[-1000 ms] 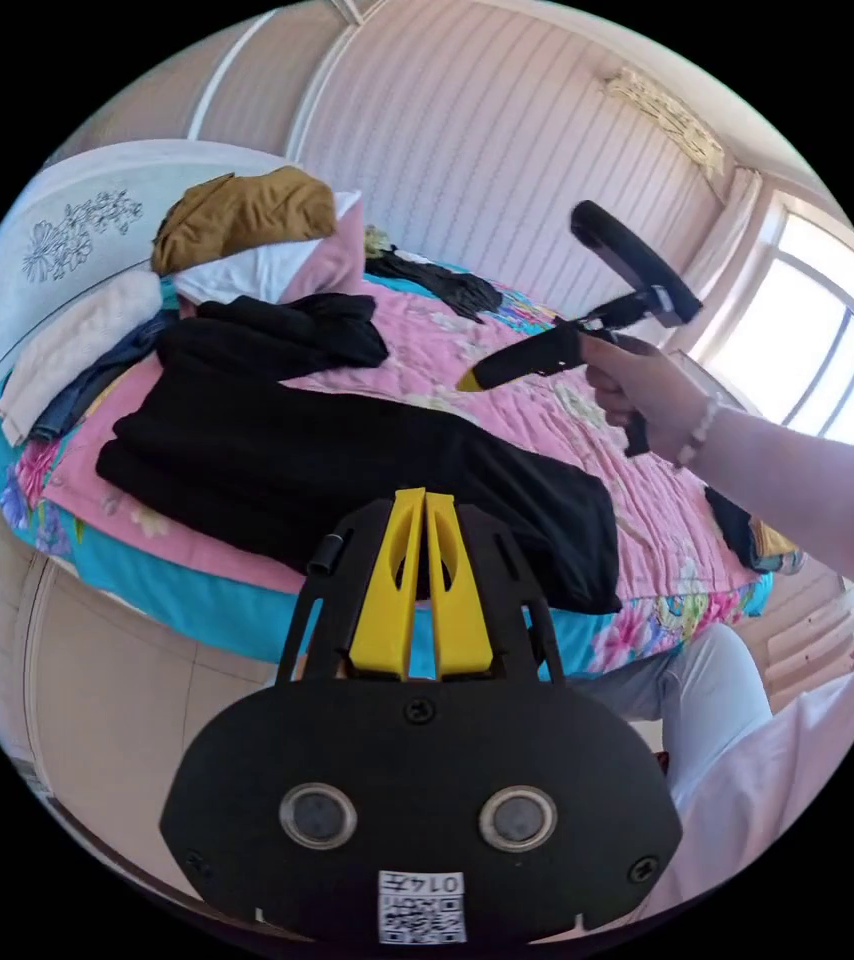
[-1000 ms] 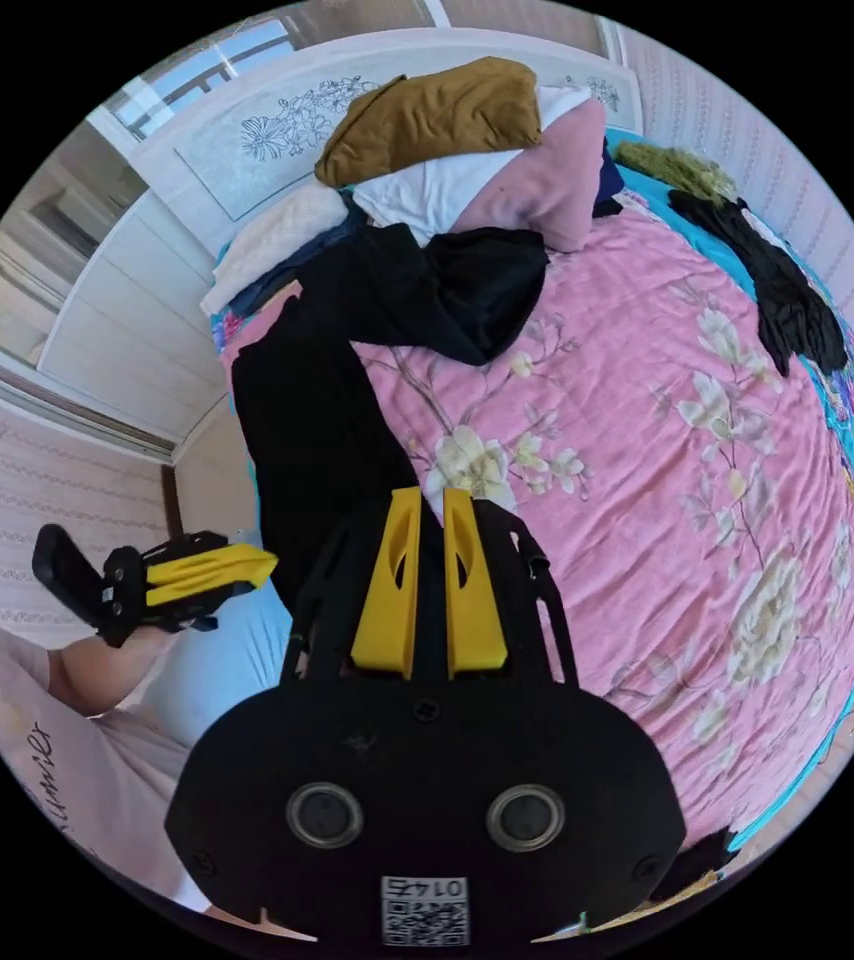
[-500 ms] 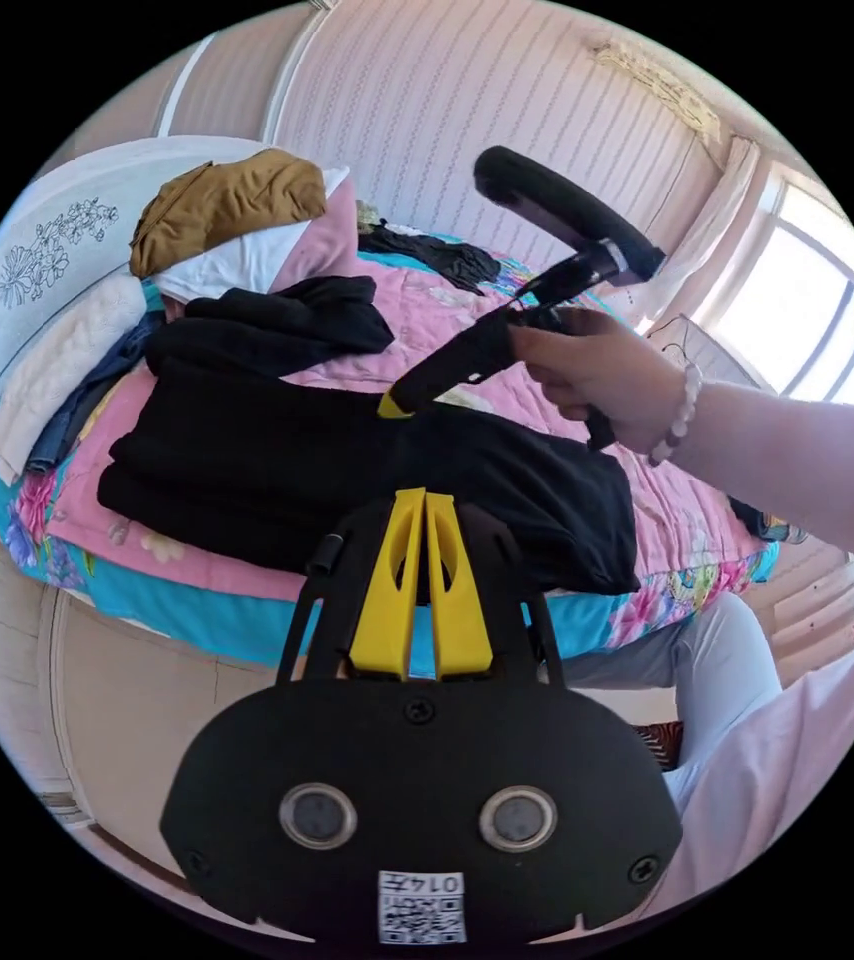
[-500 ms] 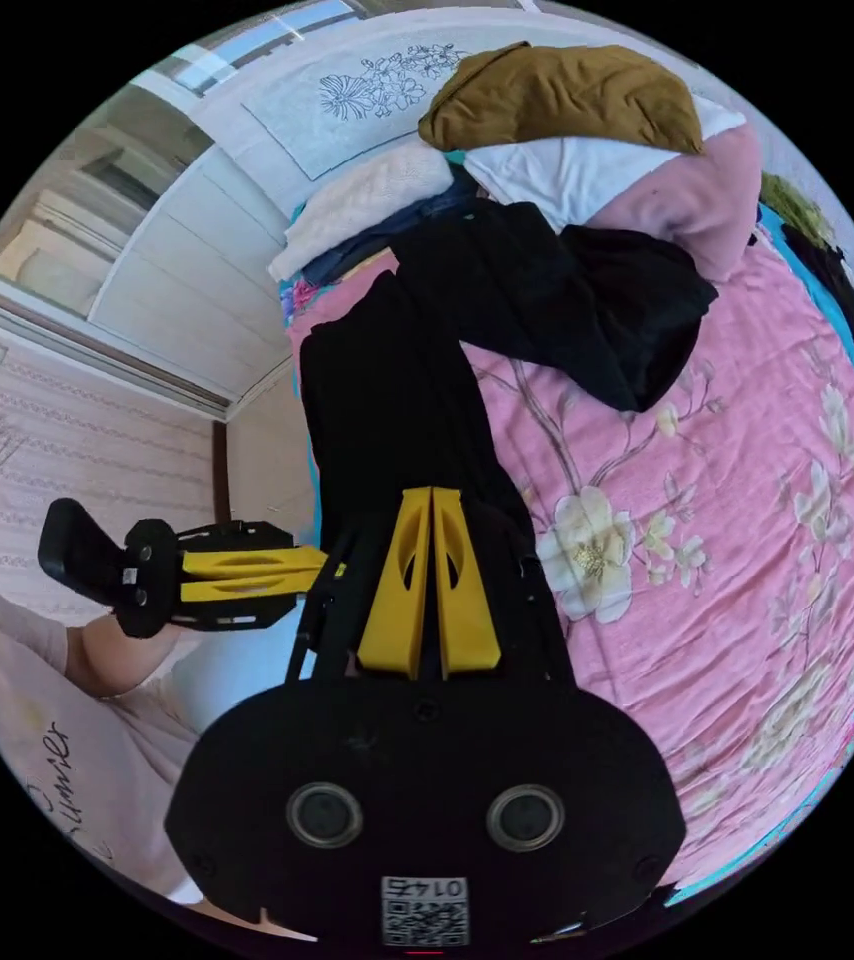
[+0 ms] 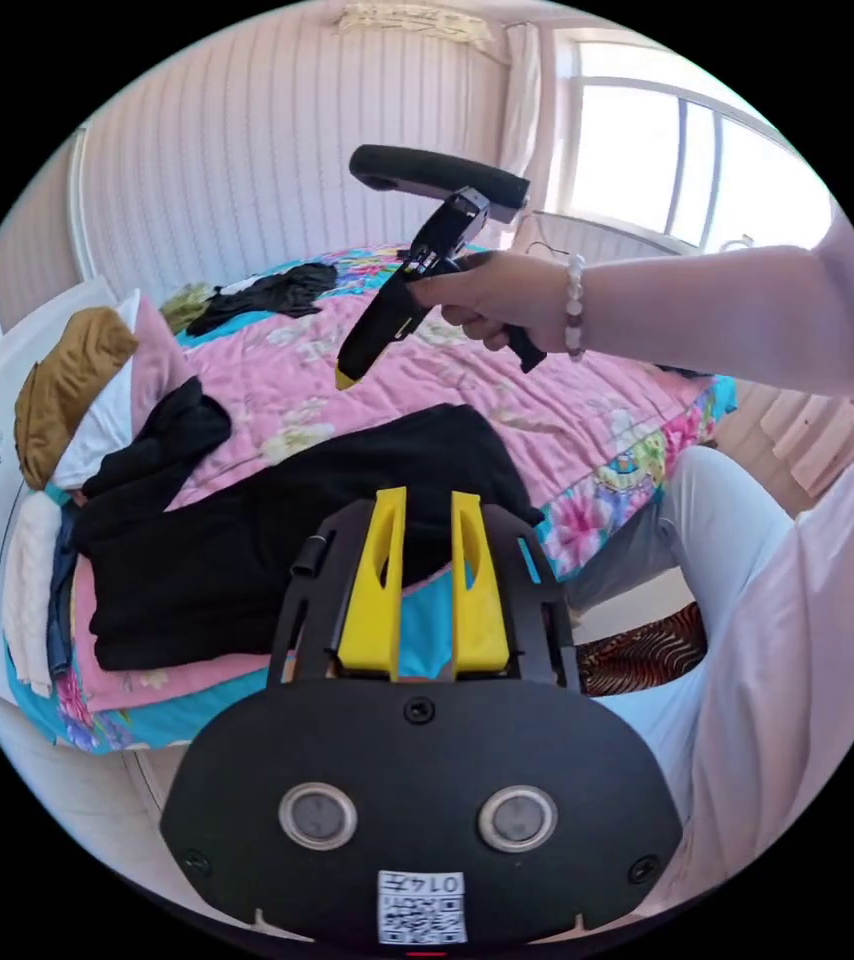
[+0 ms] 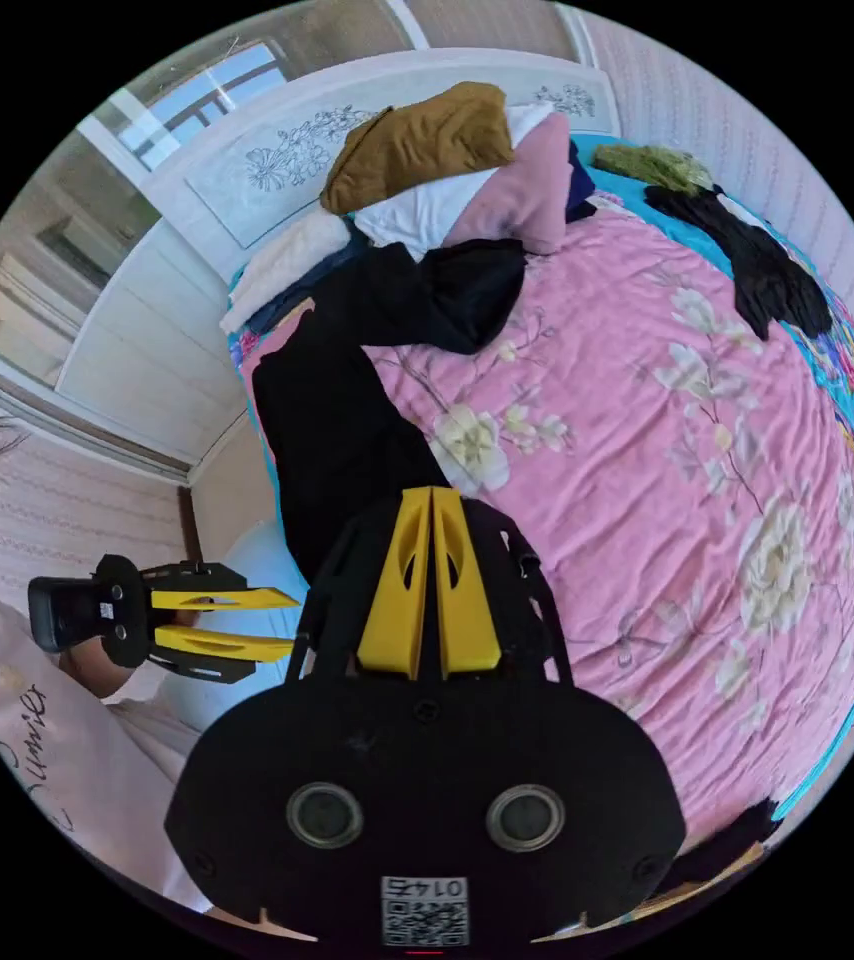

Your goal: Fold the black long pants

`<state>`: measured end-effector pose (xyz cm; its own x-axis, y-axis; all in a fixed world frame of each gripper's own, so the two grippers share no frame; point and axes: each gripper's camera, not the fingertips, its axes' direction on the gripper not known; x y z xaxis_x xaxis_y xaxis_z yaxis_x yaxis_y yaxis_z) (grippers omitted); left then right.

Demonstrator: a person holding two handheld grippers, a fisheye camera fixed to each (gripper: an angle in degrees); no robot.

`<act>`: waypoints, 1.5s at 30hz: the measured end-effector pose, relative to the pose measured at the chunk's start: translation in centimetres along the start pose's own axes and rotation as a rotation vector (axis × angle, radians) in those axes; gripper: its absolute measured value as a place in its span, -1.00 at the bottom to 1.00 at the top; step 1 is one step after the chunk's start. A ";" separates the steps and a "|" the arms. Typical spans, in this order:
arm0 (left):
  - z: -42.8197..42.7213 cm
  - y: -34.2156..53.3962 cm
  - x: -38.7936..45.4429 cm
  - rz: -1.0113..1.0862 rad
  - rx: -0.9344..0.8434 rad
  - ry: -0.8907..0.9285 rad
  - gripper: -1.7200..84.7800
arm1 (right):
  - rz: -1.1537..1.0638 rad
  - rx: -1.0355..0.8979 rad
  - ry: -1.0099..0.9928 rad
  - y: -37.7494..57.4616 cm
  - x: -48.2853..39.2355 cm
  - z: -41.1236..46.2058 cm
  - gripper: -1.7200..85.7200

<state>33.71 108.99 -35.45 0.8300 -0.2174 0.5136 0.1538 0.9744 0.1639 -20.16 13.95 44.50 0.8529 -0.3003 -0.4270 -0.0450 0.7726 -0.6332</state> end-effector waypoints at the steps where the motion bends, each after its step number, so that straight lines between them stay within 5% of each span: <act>1: 0.2 -0.2 0.7 0.014 0.011 0.006 -0.77 | 0.078 0.024 0.022 2.9 1.9 -1.1 -0.95; 8: 6.8 -2.1 5.4 0.089 -0.176 0.040 -0.69 | 0.402 0.025 -0.104 15.2 9.1 -0.5 -0.77; 15: 7.9 -2.6 3.7 0.007 -0.258 -0.009 -0.84 | 0.467 -0.099 -0.214 14.6 11.2 3.5 -0.82; 19: 6.3 -3.4 3.8 0.030 -0.239 -0.012 -0.86 | 0.291 -0.096 -0.123 14.9 10.1 1.5 -0.89; 22: 4.7 -4.3 4.7 0.085 -0.200 -0.041 -0.86 | 0.310 -0.003 -0.297 17.2 12.1 -0.8 -0.91; 34: 2.3 -6.1 6.6 0.016 0.119 0.404 -0.86 | 0.521 0.143 -0.305 31.5 17.8 -10.1 -0.91; 41: -4.6 1.0 -3.5 -0.270 0.274 0.196 -0.86 | 0.315 0.250 -0.511 22.8 12.6 -8.5 -0.89; 45: -8.4 8.3 -10.9 -0.530 0.194 -0.092 -0.85 | 0.165 0.203 -0.566 13.9 6.0 -3.4 -0.83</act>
<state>30.46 119.89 -46.74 0.6148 -0.6864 0.3885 0.4282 0.7042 0.5664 -17.40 21.00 30.90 0.9890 0.1327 -0.0651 -0.1478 0.8912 -0.4289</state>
